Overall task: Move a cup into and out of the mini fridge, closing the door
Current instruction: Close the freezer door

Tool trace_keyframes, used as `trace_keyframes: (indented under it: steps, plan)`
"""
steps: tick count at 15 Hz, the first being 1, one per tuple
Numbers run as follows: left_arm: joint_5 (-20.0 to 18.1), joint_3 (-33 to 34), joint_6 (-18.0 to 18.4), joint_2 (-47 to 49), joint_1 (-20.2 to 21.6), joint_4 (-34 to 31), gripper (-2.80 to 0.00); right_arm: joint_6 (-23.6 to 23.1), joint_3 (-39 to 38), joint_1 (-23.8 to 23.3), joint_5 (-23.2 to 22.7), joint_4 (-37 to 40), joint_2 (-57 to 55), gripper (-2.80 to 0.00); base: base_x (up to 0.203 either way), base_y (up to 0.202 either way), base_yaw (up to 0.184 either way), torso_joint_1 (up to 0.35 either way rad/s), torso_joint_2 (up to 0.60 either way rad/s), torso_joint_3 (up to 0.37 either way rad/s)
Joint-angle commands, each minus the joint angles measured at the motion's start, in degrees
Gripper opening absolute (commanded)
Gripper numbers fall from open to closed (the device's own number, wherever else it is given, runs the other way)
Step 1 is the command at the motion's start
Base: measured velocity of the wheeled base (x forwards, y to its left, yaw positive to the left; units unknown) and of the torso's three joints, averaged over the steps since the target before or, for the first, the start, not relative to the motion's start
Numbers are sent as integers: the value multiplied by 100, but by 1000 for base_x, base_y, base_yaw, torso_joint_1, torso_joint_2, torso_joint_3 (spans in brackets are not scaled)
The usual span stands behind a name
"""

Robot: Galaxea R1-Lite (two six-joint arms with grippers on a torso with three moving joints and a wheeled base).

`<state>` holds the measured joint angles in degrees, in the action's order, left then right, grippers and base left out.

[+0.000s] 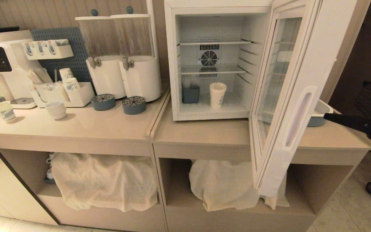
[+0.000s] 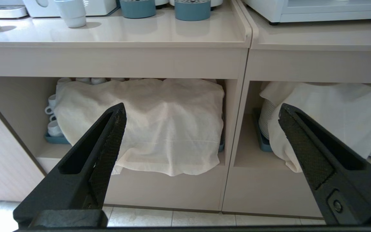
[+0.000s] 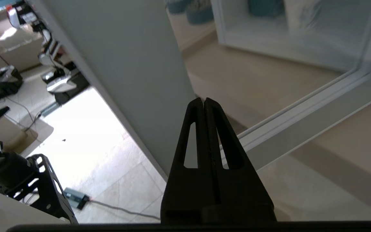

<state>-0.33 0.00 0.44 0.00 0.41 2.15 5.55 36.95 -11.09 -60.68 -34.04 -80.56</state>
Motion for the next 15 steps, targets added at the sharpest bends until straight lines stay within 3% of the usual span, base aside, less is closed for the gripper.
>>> trace_keyframes:
  steps: [1,5,13,15]
  plan:
    - [-2,97,0,0,2,5,0,-110,-136,487,327,-21,-199,-280,0,0,0,0,0,0]
    - [15,105,0,0,2,14,0,-224,-179,1166,1015,-5,-277,-280,0,0,0,0,0,0]
    - [33,105,-53,9,2,23,0,253,328,2877,4102,0,-580,-280,0,0,0,0,0,0]
    - [42,105,-70,0,2,23,0,368,514,3062,4527,-1,-720,-280,0,0,0,0,0,0]
